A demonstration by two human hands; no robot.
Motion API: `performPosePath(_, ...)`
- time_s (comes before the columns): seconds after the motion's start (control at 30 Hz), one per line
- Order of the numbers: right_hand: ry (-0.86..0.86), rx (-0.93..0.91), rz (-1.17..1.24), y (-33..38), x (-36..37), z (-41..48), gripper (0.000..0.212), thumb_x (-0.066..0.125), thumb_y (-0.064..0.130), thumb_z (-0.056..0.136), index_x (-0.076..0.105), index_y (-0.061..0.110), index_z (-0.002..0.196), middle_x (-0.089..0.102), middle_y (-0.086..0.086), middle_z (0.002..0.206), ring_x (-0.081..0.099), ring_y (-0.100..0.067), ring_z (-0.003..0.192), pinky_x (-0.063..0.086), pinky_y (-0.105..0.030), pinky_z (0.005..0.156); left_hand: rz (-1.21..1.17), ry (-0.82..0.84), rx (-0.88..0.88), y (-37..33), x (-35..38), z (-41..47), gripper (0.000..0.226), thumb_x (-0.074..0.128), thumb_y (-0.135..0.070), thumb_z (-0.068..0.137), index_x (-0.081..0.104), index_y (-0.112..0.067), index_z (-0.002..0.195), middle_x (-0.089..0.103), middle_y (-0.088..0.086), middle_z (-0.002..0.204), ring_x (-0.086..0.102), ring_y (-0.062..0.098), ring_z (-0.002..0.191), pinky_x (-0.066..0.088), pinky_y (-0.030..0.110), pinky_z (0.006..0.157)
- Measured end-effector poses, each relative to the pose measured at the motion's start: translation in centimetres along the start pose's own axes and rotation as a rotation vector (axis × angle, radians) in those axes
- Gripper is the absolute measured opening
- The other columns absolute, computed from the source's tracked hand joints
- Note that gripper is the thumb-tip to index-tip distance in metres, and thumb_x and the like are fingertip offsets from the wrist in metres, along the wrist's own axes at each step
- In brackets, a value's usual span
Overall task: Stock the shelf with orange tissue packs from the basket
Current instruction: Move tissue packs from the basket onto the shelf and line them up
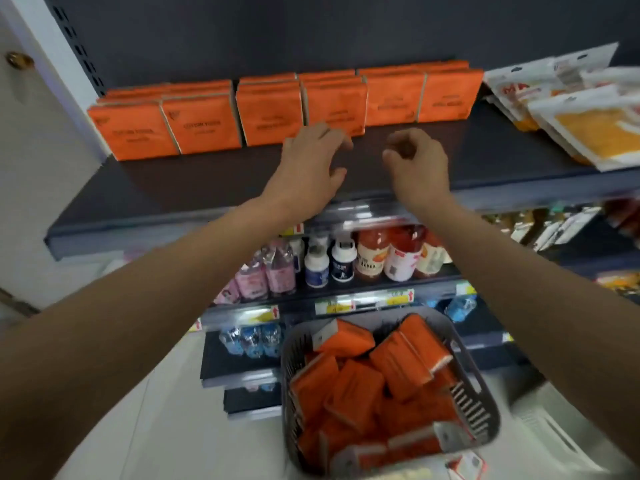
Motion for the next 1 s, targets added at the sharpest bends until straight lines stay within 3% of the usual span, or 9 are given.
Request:
performPosePath(0.13,0.095,0.013,0.024,-3.6,-1.2,-5.9,0.021,0.055,0.007,0.092,0.061,0.006,0.112,0.06,0.003,0.096,0.056,-0.009,0.088,0.043,-0.006,0.066,-0.105,0.111,0.01,-2.7,4.1,-4.9,0.026,0.058,-0.012,0.086,0.059,-0.013,0.112,0.054,0.007,0.115,0.05,0.024,0.109,0.04,0.04,0.096)
performPosePath(0.23,0.253,0.088,-0.048,-7.8,-1.1,-9.3,0.021,0.055,0.007,0.091,0.063,0.006,0.11,0.065,-0.007,0.099,0.058,-0.017,0.091,0.047,-0.022,0.075,-0.082,0.366,-0.071,-3.0,8.7,-8.4,0.029,0.059,-0.012,0.086,0.058,-0.011,0.115,0.053,0.009,0.12,0.053,0.025,0.11,0.044,0.035,0.093)
performPosePath(0.33,0.479,0.206,-0.164,-12.1,-0.6,-12.1,0.02,0.055,0.005,0.09,0.062,0.004,0.109,0.059,-0.006,0.086,0.053,-0.021,0.085,0.039,-0.018,0.059,-0.07,0.616,-0.218,-1.5,12.6,-11.9,0.037,0.059,-0.011,0.087,0.053,-0.005,0.123,0.052,0.015,0.126,0.052,0.027,0.112,0.043,0.029,0.086)
performPosePath(0.43,0.619,0.297,-0.381,-16.4,0.0,-14.0,0.026,0.057,0.011,0.088,0.063,0.006,0.113,0.062,-0.011,0.117,0.057,-0.027,0.11,0.046,-0.022,0.083,-0.046,0.729,-0.322,0.6,15.4,-14.7,0.038,0.058,-0.008,0.086,0.052,0.0,0.123,0.052,0.017,0.127,0.051,0.03,0.116,0.04,0.027,0.084)
performPosePath(0.53,0.797,0.36,-0.584,-19.1,0.2,-15.8,0.032,0.053,0.015,0.092,0.062,0.006,0.121,0.059,-0.013,0.128,0.054,-0.027,0.119,0.042,-0.03,0.098,-0.037,0.794,-0.41,2.2,17.7,-16.4,0.039,0.056,-0.007,0.088,0.05,-0.001,0.125,0.05,0.018,0.128,0.048,0.029,0.117,0.039,0.026,0.084)
performPosePath(0.63,0.889,0.475,-0.62,-21.4,0.5,-17.3,0.041,0.053,0.012,0.093,0.05,0.005,0.134,0.057,-0.016,0.129,0.055,-0.028,0.118,0.046,-0.031,0.095,-0.036,0.841,-0.428,3.3,19.9,-16.8,0.053,0.055,-0.009,0.089,0.037,-0.003,0.138,0.041,0.019,0.136,0.044,0.03,0.122,0.039,0.029,0.092)
performPosePath(0.77,0.952,0.567,-0.677,-24.2,1.8,-18.4,0.041,0.057,0.011,0.09,0.048,0.001,0.129,0.059,-0.016,0.117,0.059,-0.027,0.107,0.051,-0.031,0.084,0.002,0.875,-0.416,4.2,22.5,-16.9,0.07,0.055,-0.01,0.088,0.019,-0.01,0.148,0.025,0.015,0.152,0.038,0.03,0.133,0.038,0.039,0.107)
performPosePath(0.9,0.877,0.599,-0.687,-26.0,3.3,-18.9,0.024,0.057,0.008,0.087,0.057,0.001,0.11,0.057,-0.01,0.092,0.06,-0.024,0.088,0.043,-0.025,0.062,0.057,0.803,-0.394,4.7,24.0,-16.9,0.065,0.054,-0.004,0.086,0.026,-0.011,0.144,0.023,0.009,0.149,0.053,0.029,0.114,0.045,0.035,0.081)
performPosePath(1.0,0.793,0.62,-0.734,-27.0,4.4,-19.3,0.031,0.059,0.009,0.086,0.052,0.001,0.115,0.06,-0.015,0.11,0.06,-0.026,0.092,0.05,-0.027,0.067,0.073,0.765,-0.402,5.1,25.2,-17.2,0.06,0.055,-0.003,0.085,0.032,-0.011,0.139,0.035,0.016,0.138,0.056,0.033,0.107,0.051,0.041,0.086)
Point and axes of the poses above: each hand's wrist, its own z-axis towards the middle knuckle, its own x-axis out of the palm, y = z × x, the point moved 3 cm from there along z, towards the middle knuckle
